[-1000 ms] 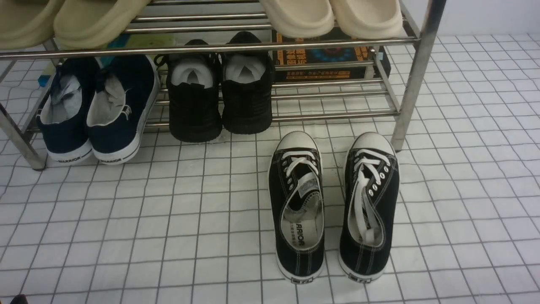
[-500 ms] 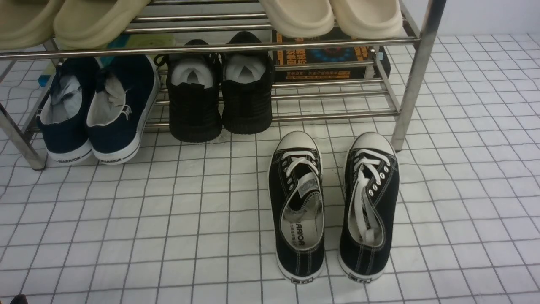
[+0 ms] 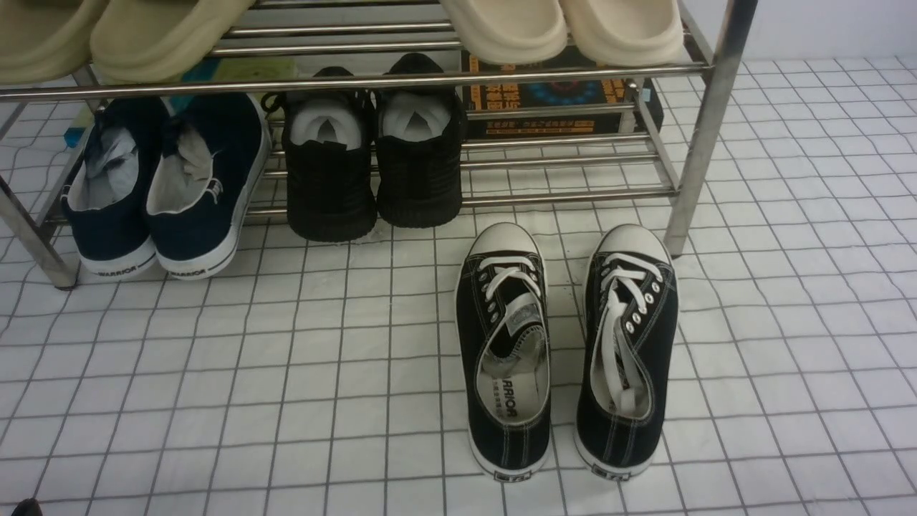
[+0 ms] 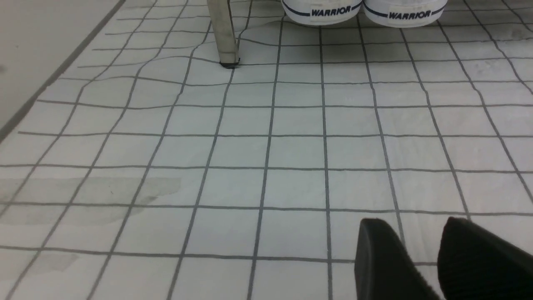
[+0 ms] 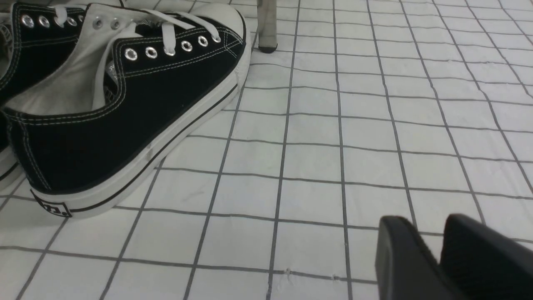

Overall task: Take the shoes off the shelf with your hand from the white checkered tablecloth.
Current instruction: 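Grasp the leftmost shoe on the bottom shelf of the shoe rack with the left gripper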

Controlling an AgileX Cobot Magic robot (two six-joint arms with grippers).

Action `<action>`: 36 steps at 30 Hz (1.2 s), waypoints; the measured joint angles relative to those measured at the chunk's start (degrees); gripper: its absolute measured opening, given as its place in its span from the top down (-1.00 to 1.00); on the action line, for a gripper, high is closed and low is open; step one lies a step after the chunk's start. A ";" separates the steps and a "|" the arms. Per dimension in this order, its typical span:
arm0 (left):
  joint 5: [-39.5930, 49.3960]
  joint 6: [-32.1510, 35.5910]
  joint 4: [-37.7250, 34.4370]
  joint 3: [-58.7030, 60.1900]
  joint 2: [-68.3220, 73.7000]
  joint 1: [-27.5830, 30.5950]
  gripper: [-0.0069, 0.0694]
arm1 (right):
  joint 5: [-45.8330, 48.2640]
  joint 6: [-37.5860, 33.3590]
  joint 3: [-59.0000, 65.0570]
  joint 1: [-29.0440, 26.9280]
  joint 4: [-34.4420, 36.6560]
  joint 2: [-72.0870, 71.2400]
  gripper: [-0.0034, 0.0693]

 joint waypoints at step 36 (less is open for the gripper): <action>40.56 -1.89 -17.60 -41.16 48.00 0.00 0.81 | 0.00 0.00 0.00 0.00 0.00 0.00 0.30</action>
